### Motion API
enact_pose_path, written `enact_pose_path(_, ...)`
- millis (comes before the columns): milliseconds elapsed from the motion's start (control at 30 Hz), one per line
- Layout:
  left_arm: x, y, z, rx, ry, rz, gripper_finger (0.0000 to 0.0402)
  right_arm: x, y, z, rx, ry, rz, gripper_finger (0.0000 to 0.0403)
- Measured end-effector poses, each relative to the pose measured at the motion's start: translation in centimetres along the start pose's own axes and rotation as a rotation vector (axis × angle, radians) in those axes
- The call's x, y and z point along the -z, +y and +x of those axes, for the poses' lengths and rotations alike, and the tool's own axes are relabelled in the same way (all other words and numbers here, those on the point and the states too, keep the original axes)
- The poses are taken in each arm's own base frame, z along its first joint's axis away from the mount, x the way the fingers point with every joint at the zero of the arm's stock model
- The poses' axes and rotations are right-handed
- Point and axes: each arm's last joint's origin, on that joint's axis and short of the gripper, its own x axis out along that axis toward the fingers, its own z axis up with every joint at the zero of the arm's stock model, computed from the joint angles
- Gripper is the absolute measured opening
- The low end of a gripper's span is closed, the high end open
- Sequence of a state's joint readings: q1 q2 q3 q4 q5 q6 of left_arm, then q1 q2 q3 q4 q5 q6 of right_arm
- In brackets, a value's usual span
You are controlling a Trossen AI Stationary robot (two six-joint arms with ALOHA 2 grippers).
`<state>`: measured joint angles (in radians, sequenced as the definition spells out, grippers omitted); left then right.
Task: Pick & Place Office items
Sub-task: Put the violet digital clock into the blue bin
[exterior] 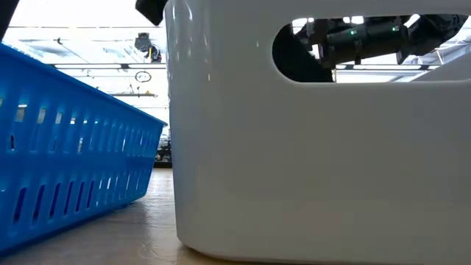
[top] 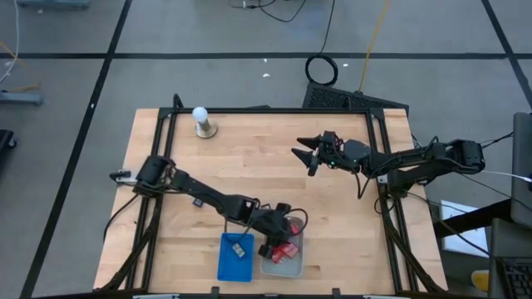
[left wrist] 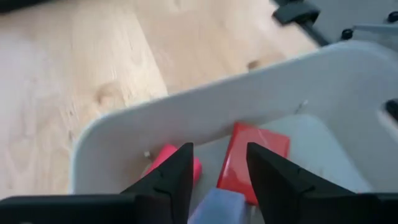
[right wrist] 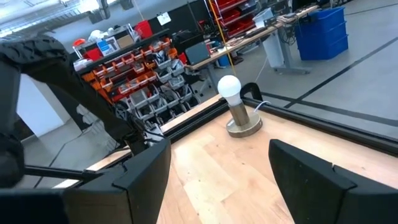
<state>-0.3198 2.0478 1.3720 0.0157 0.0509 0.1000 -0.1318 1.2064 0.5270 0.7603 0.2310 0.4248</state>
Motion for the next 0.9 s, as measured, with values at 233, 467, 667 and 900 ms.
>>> enact_pose_path(233, -3.3, 0.0, -4.5, -0.020, -0.091, 0.008, 0.0124, 0.1, -0.1, 0.0, 0.007, 0.014, 0.005, 0.0265)
enact_pose_path(467, -4.8, 0.7, -9.5, -0.138, -0.059, -0.112, 0.0118, 0.4, -0.2, 0.0, 0.021, 0.044, 0.040, 0.0265)
enact_pose_path(667, -4.7, 1.0, -13.5, -0.236, 0.030, -0.275, 0.0118, 0.6, -0.3, 0.0, 0.028, 0.061, 0.049, 0.0265)
enact_pose_path(900, -4.3, 1.3, -17.4, -0.297, 0.074, -0.558, 0.0118, 0.8, -0.2, 0.0, 0.008, 0.094, 0.068, 0.0265)
